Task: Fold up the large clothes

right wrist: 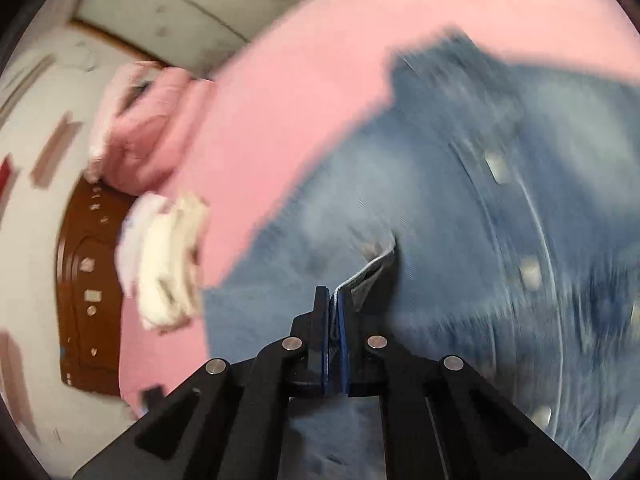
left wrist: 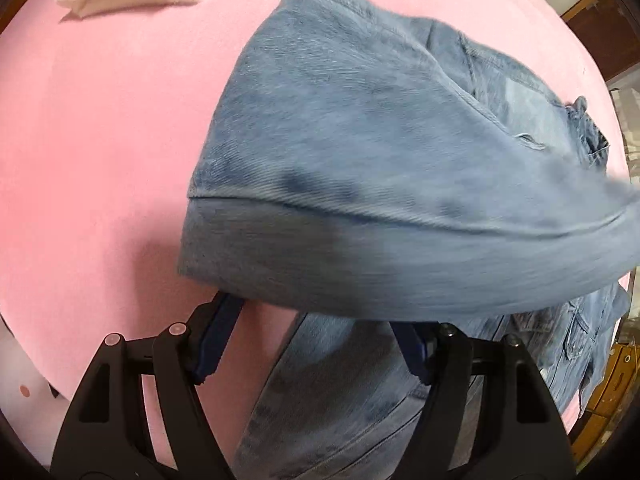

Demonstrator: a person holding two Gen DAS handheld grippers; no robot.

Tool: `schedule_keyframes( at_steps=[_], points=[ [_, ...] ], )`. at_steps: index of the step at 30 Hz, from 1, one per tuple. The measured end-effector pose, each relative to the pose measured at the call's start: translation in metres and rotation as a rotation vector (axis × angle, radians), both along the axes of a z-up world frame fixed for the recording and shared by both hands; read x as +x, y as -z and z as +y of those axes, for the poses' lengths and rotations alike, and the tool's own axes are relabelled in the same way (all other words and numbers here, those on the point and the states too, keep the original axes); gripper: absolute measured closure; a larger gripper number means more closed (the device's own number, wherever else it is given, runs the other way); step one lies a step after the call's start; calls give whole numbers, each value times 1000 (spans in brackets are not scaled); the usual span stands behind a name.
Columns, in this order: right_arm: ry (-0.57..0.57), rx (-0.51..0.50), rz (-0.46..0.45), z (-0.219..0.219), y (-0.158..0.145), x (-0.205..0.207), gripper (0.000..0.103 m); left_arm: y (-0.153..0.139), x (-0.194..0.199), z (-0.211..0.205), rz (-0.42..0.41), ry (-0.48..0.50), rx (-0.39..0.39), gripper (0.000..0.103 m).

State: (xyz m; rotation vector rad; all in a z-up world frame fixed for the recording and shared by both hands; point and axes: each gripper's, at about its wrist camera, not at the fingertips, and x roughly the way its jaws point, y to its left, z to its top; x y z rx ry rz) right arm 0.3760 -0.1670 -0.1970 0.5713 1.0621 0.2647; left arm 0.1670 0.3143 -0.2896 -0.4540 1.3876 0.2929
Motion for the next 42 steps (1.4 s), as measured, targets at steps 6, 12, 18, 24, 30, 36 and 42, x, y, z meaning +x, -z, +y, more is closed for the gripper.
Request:
schedule_keyframes(
  at_steps=[6, 12, 18, 24, 30, 36, 42],
  points=[
    [22, -15, -196, -30, -85, 29, 99, -13, -6, 12, -41, -16, 9, 35],
    [124, -86, -240, -99, -108, 7, 99, -18, -20, 21, -63, -9, -1, 47],
    [237, -237, -76, -161, -64, -23, 99, -30, -41, 34, -79, 27, 23, 60],
    [392, -227, 133, -207, 0, -55, 99, -33, -55, 52, -95, -14, -45, 71],
    [372, -332, 318, -204, 59, -71, 99, -37, -90, 93, -121, -172, -211, 75],
    [402, -516, 425, -219, 92, -85, 99, -39, -95, 99, -64, -164, -215, 74],
    [408, -358, 303, -225, 74, -95, 99, -83, -92, 77, -85, -11, 6, 74]
  ],
)
